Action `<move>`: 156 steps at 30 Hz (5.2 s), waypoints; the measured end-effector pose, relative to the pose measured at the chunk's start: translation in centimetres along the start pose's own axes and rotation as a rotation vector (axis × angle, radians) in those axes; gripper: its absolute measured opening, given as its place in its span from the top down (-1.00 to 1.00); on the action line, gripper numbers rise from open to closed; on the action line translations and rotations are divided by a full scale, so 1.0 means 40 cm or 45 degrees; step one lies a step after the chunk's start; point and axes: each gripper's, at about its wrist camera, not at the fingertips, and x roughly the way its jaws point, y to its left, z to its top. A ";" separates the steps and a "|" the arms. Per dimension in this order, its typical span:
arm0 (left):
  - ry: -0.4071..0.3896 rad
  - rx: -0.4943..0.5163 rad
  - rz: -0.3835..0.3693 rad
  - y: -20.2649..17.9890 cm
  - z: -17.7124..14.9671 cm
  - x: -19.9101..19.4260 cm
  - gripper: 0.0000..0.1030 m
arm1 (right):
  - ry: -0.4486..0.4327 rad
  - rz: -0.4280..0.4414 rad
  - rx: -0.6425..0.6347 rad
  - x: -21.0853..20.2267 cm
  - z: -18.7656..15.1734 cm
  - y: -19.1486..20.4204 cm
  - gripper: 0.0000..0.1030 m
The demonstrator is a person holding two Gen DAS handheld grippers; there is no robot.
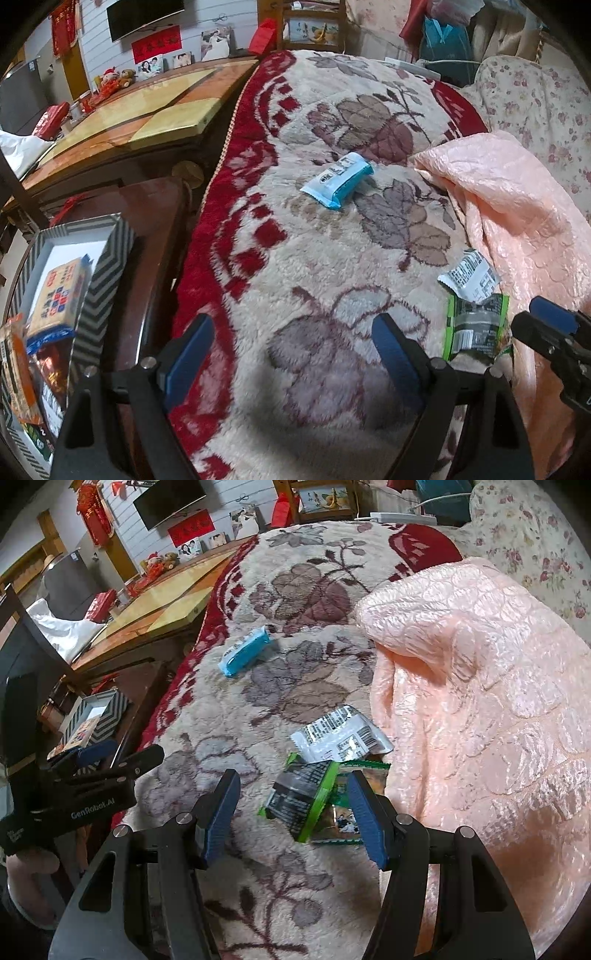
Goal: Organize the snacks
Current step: 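Move both grippers back to the remaining snacks on the blanket, then grasp the light blue bar with the left gripper, then grasp the white printed packet with the right gripper while the left gripper holds the blue bar, then carry the blue bar and white packet over the tray and lower them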
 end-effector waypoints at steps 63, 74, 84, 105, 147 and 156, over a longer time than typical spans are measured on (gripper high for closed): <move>0.071 0.217 -0.296 -0.073 0.325 0.289 -0.62 | -0.016 0.000 0.013 0.051 0.013 -0.074 -0.17; 0.015 0.222 -0.280 -0.075 0.288 0.260 0.41 | 0.067 0.012 0.130 0.099 0.047 -0.090 -0.21; -0.001 0.147 -0.238 -0.010 0.216 0.156 0.41 | 0.229 0.020 0.195 0.226 0.101 -0.067 -0.26; -0.038 0.055 -0.100 0.066 0.117 0.074 0.41 | 0.200 0.061 0.236 0.318 0.180 0.041 -0.01; -0.145 -0.452 0.308 0.547 -0.185 -0.264 0.41 | 0.146 0.357 -0.522 0.093 -0.010 0.698 0.03; -0.124 -0.543 0.321 0.623 -0.214 -0.250 0.41 | 0.183 0.370 -0.617 0.123 -0.024 0.788 0.03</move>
